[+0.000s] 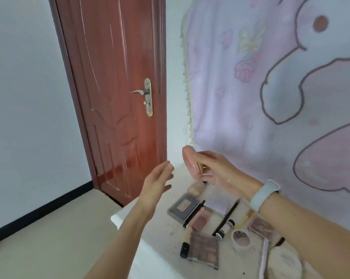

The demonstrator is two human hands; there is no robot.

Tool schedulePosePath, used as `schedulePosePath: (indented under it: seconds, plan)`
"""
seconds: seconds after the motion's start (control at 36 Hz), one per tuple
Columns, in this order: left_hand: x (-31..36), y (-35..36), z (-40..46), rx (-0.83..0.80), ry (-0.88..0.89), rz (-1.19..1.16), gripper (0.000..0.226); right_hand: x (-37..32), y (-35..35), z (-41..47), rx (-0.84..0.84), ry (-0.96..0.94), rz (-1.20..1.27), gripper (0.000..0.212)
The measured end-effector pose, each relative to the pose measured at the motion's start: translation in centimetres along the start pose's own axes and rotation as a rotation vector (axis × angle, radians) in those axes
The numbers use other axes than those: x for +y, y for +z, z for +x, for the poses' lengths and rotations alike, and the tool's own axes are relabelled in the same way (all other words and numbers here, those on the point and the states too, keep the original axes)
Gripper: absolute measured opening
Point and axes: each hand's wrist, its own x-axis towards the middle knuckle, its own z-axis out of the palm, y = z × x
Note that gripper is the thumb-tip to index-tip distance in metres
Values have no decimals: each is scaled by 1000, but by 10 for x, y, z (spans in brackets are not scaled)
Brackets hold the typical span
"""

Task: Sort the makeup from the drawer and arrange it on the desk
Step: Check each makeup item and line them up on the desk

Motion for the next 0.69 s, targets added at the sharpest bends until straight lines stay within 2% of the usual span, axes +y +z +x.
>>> schedulePosePath:
  seconds: [0.08,0.14,0.22,0.33,0.47,0.58,0.61,0.69]
  plan:
    - [26,6,-45,-60,159,31,65,-19,16,-46,-5,48,39,73]
    - [35,9,-70,-97,226,93,75,-25,29,-74,-27,70,66,79]
    - [37,16,-100,-119,284,159,77,-23,47,-108,-69,92,108,81]
    - [38,20,-129,-74,334,209,80,-21,58,-143,-100,78,103,67]
    - [38,25,-156,-110,429,315,98,-18,58,-169,-148,81,226,64]
    - [39,33,-171,-152,491,310,104,-18,61,-186,-108,13,190,66]
    - [38,34,-174,-147,495,291,104,-17,62,-190,-65,-20,151,59]
    - [37,37,-179,-76,446,176,96,-14,64,-200,79,-154,23,18]
